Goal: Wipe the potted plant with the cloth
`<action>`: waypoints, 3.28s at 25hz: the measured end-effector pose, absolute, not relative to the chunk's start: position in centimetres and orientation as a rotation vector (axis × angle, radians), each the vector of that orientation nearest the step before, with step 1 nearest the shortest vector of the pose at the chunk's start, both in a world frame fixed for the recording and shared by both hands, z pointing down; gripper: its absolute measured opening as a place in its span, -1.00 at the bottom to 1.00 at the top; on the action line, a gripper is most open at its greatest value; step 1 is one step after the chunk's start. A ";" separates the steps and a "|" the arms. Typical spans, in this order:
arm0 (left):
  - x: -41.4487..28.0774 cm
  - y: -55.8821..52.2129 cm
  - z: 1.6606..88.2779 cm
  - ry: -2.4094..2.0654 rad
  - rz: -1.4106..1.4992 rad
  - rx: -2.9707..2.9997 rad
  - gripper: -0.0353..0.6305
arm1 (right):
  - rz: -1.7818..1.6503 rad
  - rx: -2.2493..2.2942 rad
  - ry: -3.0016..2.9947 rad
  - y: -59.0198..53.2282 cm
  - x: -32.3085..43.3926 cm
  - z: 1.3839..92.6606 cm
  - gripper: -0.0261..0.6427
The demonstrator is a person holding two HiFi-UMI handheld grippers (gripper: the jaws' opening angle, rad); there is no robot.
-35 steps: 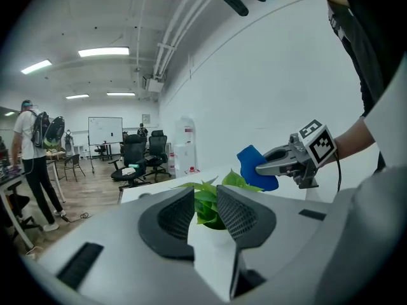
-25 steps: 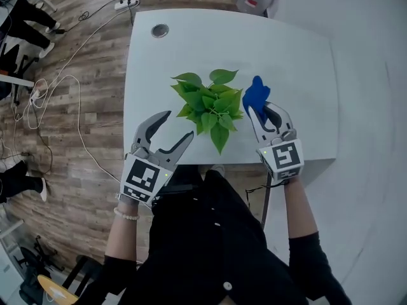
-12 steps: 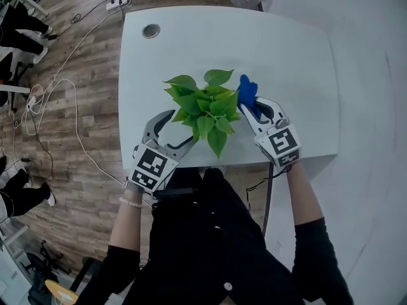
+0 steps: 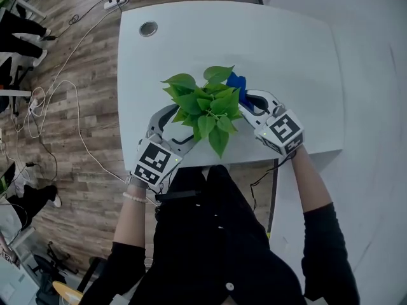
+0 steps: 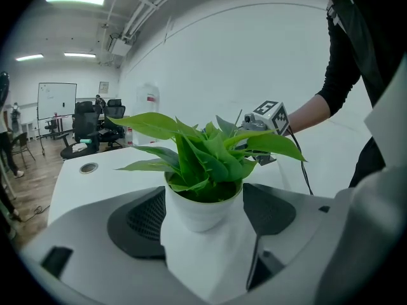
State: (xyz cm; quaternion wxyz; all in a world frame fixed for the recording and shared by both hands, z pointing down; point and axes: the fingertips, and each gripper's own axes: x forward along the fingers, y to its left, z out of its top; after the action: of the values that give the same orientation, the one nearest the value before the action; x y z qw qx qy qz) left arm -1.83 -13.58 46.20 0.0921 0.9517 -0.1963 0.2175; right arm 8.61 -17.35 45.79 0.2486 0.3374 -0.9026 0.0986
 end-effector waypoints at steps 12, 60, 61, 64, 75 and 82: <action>-1.8 -13.5 46.2 -0.570 0.634 2.861 0.21 | 0.288 0.651 -2.532 -16.4 5.6 45.4 -0.67; -1.8 -13.4 46.5 -0.661 0.664 2.804 0.21 | 0.596 1.088 -2.449 -9.5 2.7 48.6 -0.67; -1.7 -13.3 46.4 -0.663 0.665 2.802 0.21 | 0.604 1.083 -2.433 -9.4 2.4 48.9 -0.67; -1.8 -13.3 46.3 -0.672 0.659 2.795 0.21 | 0.635 1.095 -2.395 -9.4 1.9 49.7 -0.67; -1.4 -13.3 46.3 -0.799 0.655 2.720 0.21 | 0.736 1.180 -2.289 -10.2 2.5 51.2 -0.67; -1.0 -12.8 46.5 -0.805 0.631 2.722 0.21 | 0.781 1.279 -2.265 -10.9 3.7 51.5 -0.67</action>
State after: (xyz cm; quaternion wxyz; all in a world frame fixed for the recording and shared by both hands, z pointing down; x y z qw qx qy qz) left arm -0.99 -12.85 46.52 0.1167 0.9297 -0.2750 0.2155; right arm 3.66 -10.88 51.49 0.2113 0.4604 -0.8151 0.2810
